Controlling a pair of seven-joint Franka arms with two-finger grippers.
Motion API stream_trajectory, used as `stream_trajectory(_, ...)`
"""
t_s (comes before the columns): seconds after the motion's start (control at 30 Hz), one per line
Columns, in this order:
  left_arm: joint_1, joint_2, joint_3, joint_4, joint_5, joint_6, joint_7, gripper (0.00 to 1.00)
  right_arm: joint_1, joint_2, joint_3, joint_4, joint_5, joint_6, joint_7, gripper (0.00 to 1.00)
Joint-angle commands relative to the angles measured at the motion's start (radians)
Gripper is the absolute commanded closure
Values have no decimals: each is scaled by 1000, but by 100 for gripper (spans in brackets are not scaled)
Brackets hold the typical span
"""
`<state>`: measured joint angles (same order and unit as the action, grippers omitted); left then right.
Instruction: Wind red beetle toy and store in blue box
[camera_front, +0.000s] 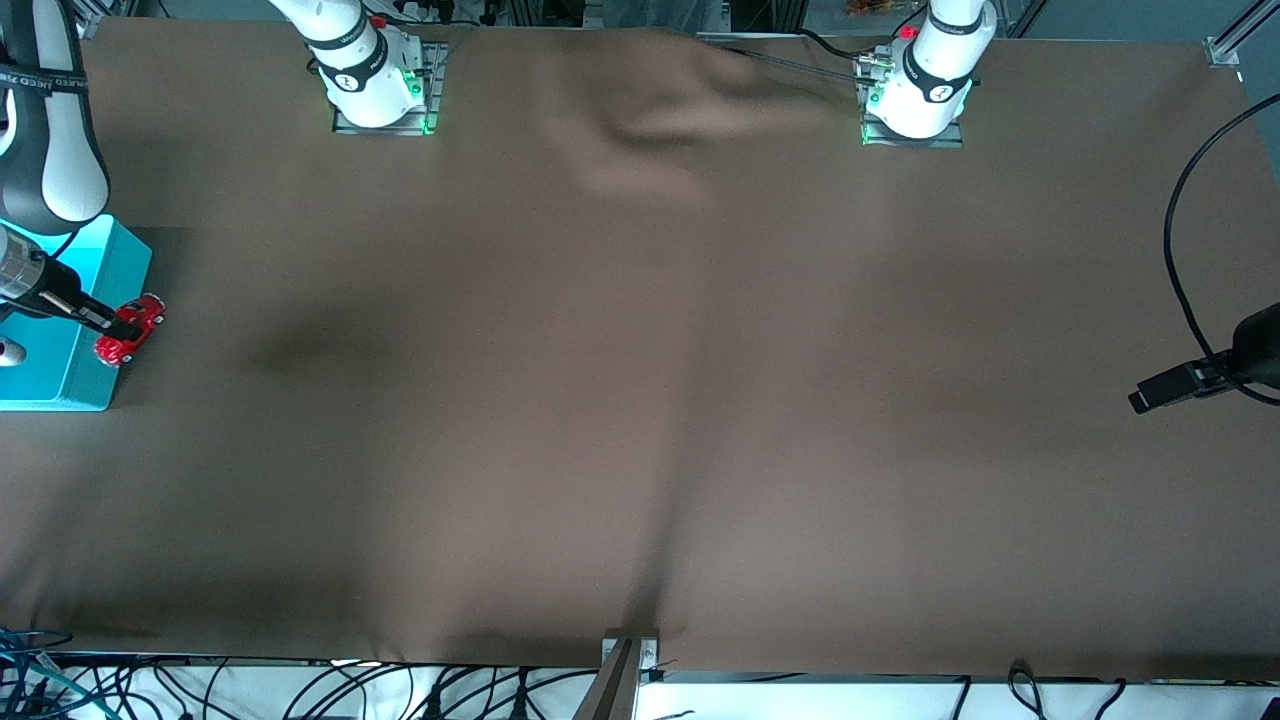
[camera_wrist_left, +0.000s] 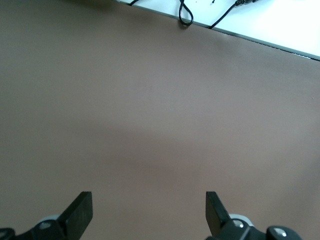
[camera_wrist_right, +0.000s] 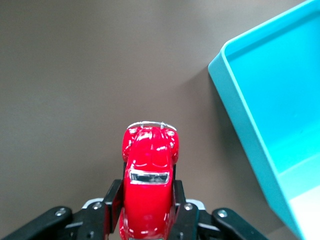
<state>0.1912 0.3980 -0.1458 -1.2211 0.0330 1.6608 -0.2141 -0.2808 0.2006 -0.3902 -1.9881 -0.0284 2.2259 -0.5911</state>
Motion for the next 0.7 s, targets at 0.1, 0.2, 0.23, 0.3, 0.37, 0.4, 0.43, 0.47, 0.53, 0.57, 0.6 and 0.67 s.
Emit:
stream_trajectory(0.1, -3, 2, 3, 14, 13, -1, 16, 0, -55, 92, 4, 81, 21, -11, -76, 100)
stream_trajectory(0.2, -3, 2, 3, 14, 13, -1, 16, 0, -74, 135, 5, 115, 38, -11, -113, 100)
stream_trajectory(0.23, -3, 2, 3, 14, 13, -1, 16, 0, -80, 151, 5, 127, 48, -12, -124, 100)
stream_trajectory(0.3, -3, 2, 3, 14, 13, -1, 16, 0, -90, 174, 5, 140, 67, -11, -139, 100)
stream_trajectory(0.37, -3, 2, 3, 14, 13, -1, 16, 0, -101, 194, 5, 153, 85, -11, -159, 100)
stream_trajectory(0.4, -3, 2, 3, 14, 13, -1, 16, 0, -106, 203, 5, 161, 91, -11, -170, 100)
stream_trajectory(0.43, -3, 2, 3, 14, 13, -1, 16, 0, -110, 213, 7, 169, 94, -9, -180, 100)
stream_trajectory(0.47, -3, 2, 3, 14, 13, -1, 16, 0, -116, 224, 7, 176, 96, -9, -187, 100)
stream_trajectory(0.53, -3, 2, 3, 14, 13, -1, 16, 0, -126, 246, 10, 195, 96, -9, -193, 100)
stream_trajectory(0.57, -3, 2, 3, 14, 13, -1, 16, 0, -130, 255, 10, 204, 96, -9, -193, 100)
stream_trajectory(0.6, -3, 2, 3, 14, 13, -1, 16, 0, -135, 266, 11, 210, 96, -9, -193, 100)
stream_trajectory(0.67, -3, 2, 3, 14, 13, -1, 16, 0, -140, 282, 13, 222, 96, -5, -194, 100)
